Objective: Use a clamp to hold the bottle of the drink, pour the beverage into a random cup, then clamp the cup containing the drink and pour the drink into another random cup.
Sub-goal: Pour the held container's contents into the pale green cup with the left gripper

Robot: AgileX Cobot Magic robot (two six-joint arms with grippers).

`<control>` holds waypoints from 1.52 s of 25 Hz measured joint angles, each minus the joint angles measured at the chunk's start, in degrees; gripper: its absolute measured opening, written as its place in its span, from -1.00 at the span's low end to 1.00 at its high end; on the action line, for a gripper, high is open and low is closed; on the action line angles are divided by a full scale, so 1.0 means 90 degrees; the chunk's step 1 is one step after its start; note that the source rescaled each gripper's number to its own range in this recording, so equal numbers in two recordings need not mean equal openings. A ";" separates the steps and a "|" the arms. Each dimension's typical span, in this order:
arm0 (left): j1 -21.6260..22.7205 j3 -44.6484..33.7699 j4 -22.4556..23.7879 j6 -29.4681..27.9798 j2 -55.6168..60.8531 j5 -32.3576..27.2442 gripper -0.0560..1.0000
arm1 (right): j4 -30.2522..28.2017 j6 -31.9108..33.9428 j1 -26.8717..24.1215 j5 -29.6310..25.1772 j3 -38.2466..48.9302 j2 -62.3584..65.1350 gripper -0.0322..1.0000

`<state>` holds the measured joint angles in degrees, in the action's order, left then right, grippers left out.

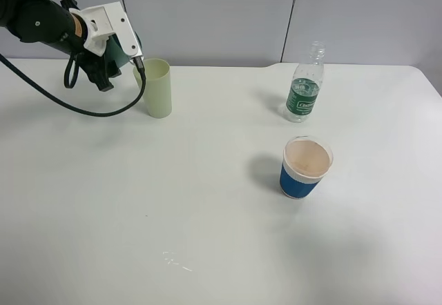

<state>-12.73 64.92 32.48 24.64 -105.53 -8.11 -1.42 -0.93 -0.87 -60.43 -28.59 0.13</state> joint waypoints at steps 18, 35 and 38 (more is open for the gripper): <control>-0.0130 0.0000 0.0987 -0.0426 0.0000 -0.0145 -0.89 | 0.0000 0.0000 0.0000 0.0000 0.0000 0.0000 0.71; -0.0256 0.0000 0.2421 -0.1473 0.0000 -0.0418 -0.89 | 0.0000 0.0000 0.0000 0.0000 0.0000 0.0000 0.71; -0.0299 0.0000 0.2450 -0.1473 0.0000 -0.0412 -0.89 | 0.0000 0.0000 0.0000 0.0000 0.0000 0.0000 0.71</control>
<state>-15.42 64.92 54.53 11.39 -105.53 -11.82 -1.42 -0.93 -0.87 -60.43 -28.59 0.13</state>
